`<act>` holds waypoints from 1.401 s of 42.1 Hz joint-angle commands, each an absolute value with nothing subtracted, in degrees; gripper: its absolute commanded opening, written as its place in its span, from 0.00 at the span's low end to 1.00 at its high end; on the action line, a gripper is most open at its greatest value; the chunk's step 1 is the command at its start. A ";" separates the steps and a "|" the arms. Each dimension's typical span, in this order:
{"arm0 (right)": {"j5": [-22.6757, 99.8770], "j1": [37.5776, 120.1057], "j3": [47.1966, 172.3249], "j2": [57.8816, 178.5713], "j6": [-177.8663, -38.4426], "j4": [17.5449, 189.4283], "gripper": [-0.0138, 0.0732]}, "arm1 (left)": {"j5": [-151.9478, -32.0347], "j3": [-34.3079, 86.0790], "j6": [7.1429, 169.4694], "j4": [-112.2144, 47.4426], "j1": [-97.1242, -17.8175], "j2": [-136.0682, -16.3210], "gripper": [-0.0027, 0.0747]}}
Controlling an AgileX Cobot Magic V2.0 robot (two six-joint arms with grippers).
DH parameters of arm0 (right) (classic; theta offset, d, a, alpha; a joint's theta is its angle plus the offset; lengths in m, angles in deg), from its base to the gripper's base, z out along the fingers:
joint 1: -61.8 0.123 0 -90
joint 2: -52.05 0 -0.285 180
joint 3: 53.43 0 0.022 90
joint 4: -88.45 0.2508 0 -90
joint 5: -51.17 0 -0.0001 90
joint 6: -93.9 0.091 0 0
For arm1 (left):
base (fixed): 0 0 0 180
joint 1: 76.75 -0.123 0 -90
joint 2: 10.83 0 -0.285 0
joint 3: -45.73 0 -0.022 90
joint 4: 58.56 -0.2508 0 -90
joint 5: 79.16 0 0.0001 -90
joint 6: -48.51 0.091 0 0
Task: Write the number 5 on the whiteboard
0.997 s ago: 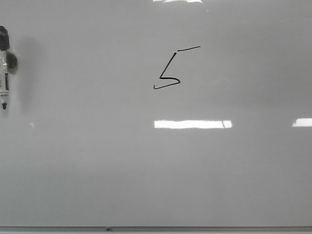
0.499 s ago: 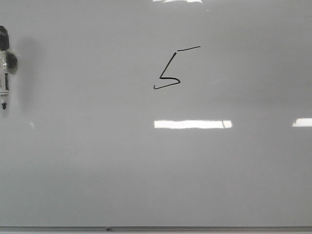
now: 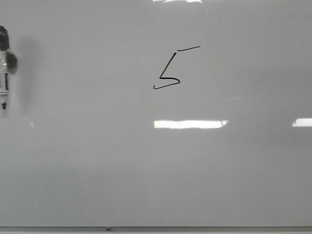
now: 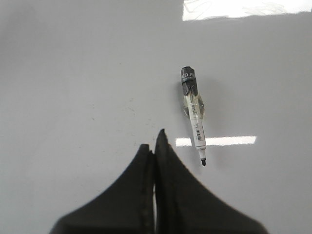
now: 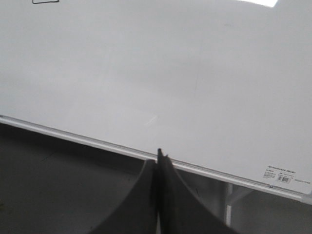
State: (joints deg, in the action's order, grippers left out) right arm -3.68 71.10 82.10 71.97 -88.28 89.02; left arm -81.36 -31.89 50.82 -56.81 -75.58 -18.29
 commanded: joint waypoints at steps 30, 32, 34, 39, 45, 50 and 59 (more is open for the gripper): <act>54.20 63.02 48.67 58.17 -88.42 91.51 0.08 | -76.22 -32.20 50.92 -56.44 -75.59 -17.47 0.01; 54.20 62.80 48.67 58.17 -88.42 91.51 0.08 | -76.22 -32.20 50.92 -56.44 -75.59 -17.47 0.01; 54.20 62.80 48.67 58.17 -88.42 91.51 0.08 | -76.22 -32.20 50.92 -56.44 -75.59 -17.47 0.01; 54.20 62.80 48.67 58.17 -88.42 91.51 0.08 | -76.22 -32.20 50.92 -56.44 -75.59 -17.47 0.01; 54.20 62.80 48.67 58.17 -88.42 91.51 0.08 | -76.22 -32.20 50.92 -56.44 -75.59 -17.47 0.01; 54.20 62.80 48.67 58.17 -88.42 91.51 0.08 | -76.22 -32.20 50.92 -56.44 -75.59 -17.47 0.01; 54.20 62.80 48.67 58.17 -88.42 91.51 0.08 | -76.22 -32.20 50.92 -56.44 -75.59 -17.47 0.01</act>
